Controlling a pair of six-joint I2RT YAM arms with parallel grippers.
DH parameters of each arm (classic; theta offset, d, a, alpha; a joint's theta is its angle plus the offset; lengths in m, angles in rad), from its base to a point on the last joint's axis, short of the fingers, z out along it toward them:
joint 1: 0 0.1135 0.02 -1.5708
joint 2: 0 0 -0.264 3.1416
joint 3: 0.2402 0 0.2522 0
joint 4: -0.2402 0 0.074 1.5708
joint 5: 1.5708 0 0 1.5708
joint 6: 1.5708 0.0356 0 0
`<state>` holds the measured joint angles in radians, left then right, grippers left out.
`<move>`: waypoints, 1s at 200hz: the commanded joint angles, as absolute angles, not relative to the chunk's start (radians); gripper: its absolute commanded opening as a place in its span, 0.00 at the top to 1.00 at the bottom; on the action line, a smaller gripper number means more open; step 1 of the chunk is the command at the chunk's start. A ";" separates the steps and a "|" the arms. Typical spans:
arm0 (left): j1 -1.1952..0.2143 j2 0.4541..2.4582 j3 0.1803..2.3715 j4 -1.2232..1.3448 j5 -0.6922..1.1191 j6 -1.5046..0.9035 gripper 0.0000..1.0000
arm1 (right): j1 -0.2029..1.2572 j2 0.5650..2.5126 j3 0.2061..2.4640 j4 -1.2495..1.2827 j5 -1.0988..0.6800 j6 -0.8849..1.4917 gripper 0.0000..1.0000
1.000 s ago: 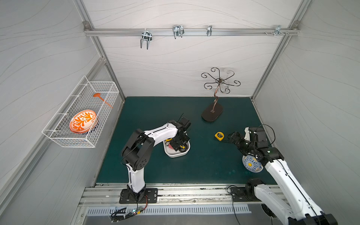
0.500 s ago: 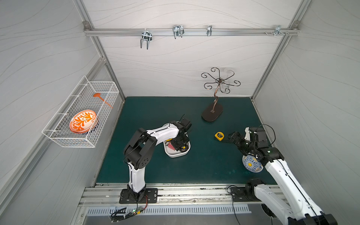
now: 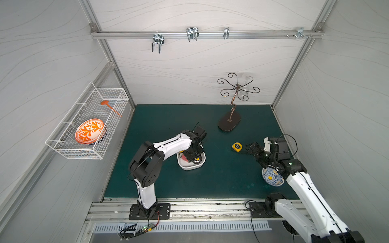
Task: Take the tape measure out of the storage box
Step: Pick up the tape measure from the storage box.
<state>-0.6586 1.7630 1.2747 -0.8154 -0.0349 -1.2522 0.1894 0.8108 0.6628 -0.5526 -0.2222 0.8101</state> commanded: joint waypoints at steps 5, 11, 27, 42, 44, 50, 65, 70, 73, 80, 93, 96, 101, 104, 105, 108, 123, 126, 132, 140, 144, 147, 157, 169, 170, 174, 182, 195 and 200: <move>-0.647 1.698 1.332 -0.849 -0.070 -1.229 1.00 | 0.190 0.799 0.647 -0.534 -0.257 0.792 0.01; -0.645 1.691 1.335 -0.851 -0.068 -1.230 1.00 | 0.191 0.801 0.647 -0.528 -0.266 0.792 0.01; -0.641 1.669 1.336 -0.845 -0.055 -1.236 1.00 | 0.200 0.807 0.645 -0.496 -0.305 0.787 0.01; -0.639 1.650 1.337 -0.841 -0.051 -1.237 1.00 | 0.223 0.820 0.644 -0.471 -0.333 0.784 0.01; -0.639 1.649 1.338 -0.841 -0.052 -1.237 1.00 | 0.226 0.825 0.645 -0.471 -0.335 0.782 0.01; -0.639 1.648 1.339 -0.839 -0.052 -1.237 1.00 | 0.237 0.828 0.647 -0.469 -0.336 0.779 0.01; -0.634 1.655 1.337 -0.837 -0.042 -1.244 1.00 | 0.257 0.836 0.644 -0.454 -0.338 0.782 0.01; -0.629 1.658 1.334 -0.835 -0.035 -1.249 1.00 | 0.262 0.836 0.640 -0.445 -0.343 0.785 0.01; -0.628 1.659 1.331 -0.831 -0.028 -1.251 1.00 | 0.265 0.836 0.638 -0.437 -0.348 0.786 0.01; -0.625 1.660 1.322 -0.819 -0.015 -1.258 1.00 | 0.269 0.838 0.635 -0.425 -0.358 0.790 0.01; -0.621 1.650 1.309 -0.802 0.000 -1.272 1.00 | 0.284 0.846 0.632 -0.393 -0.387 0.789 0.01; -0.621 1.646 1.306 -0.801 0.002 -1.276 1.00 | 0.289 0.848 0.631 -0.384 -0.395 0.785 0.01; -0.619 1.640 1.306 -0.796 0.006 -1.280 1.00 | 0.299 0.855 0.629 -0.371 -0.408 0.784 0.01; -0.618 1.637 1.305 -0.795 0.008 -1.283 1.00 | 0.304 0.859 0.628 -0.362 -0.415 0.780 0.01; -0.618 1.636 1.305 -0.795 0.009 -1.283 1.00 | 0.306 0.861 0.628 -0.358 -0.419 0.780 0.01; -0.619 1.632 1.307 -0.793 0.013 -1.286 1.00 | 0.315 0.866 0.625 -0.346 -0.428 0.775 0.01; -0.618 1.615 1.311 -0.787 0.033 -1.300 1.00 | 0.363 0.884 0.613 -0.296 -0.454 0.760 0.01; -0.617 1.611 1.312 -0.787 0.037 -1.303 1.00 | 0.375 0.887 0.612 -0.283 -0.457 0.758 0.01; -0.616 1.604 1.316 -0.784 0.046 -1.309 1.00 | 0.393 0.888 0.603 -0.256 -0.461 0.755 0.01; -0.616 1.596 1.323 -0.785 0.056 -1.314 1.00 | 0.418 0.889 0.597 -0.229 -0.459 0.752 0.01; -0.617 1.591 1.329 -0.787 0.061 -1.319 1.00 | 0.429 0.890 0.593 -0.216 -0.457 0.752 0.01; -0.616 1.587 1.332 -0.787 0.066 -1.322 1.00 | 0.438 0.893 0.592 -0.208 -0.456 0.752 0.01; -0.617 1.577 1.343 -0.785 0.078 -1.333 1.00 | 0.462 0.901 0.588 -0.176 -0.453 0.749 0.01; -0.616 1.565 1.356 -0.783 0.091 -1.346 1.00 | 0.489 0.914 0.588 -0.144 -0.442 0.749 0.01; -0.616 1.564 1.357 -0.784 0.093 -1.346 1.00 | 0.491 0.915 0.588 -0.141 -0.442 0.748 0.01; -0.616 1.561 1.364 -0.783 0.099 -1.350 1.00 | 0.498 0.920 0.588 -0.130 -0.443 0.747 0.01; -0.617 1.556 1.377 -0.783 0.107 -1.357 1.00 | 0.511 0.931 0.594 -0.112 -0.440 0.748 0.01; -0.617 1.548 1.401 -0.784 0.119 -1.368 1.00 | 0.528 0.947 0.606 -0.086 -0.436 0.750 0.01; -0.618 1.545 1.410 -0.783 0.122 -1.373 1.00 | 0.533 0.952 0.615 -0.080 -0.434 0.751 0.01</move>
<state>-0.6205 1.5837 1.3251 -0.8127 0.0814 -1.3369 0.5041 0.9291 0.5926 -0.1772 -0.4313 0.7658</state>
